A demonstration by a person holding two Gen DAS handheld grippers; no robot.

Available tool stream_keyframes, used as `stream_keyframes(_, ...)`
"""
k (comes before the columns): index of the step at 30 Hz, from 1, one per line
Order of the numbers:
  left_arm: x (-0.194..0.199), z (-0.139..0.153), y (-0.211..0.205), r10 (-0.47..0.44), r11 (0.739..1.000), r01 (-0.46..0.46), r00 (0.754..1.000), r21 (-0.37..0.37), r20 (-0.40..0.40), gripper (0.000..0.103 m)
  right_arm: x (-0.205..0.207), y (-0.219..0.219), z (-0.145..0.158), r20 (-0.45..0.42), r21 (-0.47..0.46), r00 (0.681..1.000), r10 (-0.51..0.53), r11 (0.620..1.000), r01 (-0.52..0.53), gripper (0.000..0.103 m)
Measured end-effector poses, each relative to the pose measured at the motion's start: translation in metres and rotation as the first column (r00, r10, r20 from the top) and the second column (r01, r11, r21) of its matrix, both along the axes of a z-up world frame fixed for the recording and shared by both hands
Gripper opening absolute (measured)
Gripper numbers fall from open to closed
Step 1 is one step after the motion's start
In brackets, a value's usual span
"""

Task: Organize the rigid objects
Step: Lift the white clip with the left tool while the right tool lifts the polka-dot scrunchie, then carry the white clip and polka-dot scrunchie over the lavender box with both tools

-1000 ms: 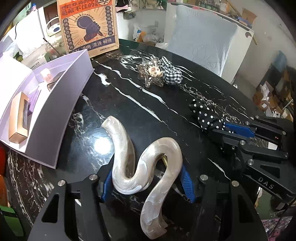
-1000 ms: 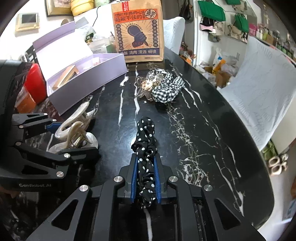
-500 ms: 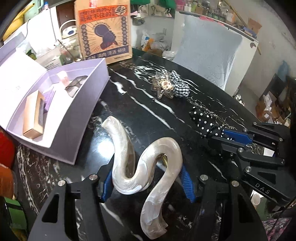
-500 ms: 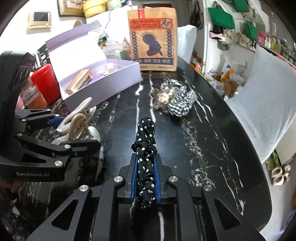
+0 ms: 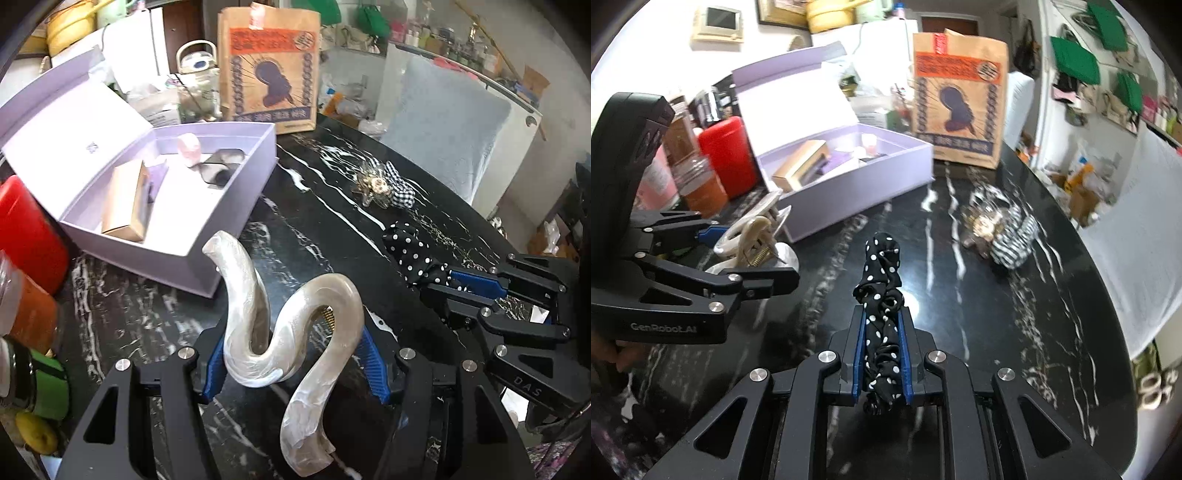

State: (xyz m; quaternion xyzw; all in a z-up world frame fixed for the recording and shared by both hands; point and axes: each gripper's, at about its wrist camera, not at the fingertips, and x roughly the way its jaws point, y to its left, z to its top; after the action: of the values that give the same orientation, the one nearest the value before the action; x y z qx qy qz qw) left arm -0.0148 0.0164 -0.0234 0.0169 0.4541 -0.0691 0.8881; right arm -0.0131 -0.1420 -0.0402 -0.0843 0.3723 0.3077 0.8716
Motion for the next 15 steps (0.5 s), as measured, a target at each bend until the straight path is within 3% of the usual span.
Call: stream_keyframes(15, -0.009, 0.024, 0.036, 0.059, 0.998, -0.058, 0.996, -0.019, 0.066, 0.06, -0.012, 0.03, 0.023, 0.046, -0.017, 0.997, 0.06, 0.998, -0.06, 0.016)
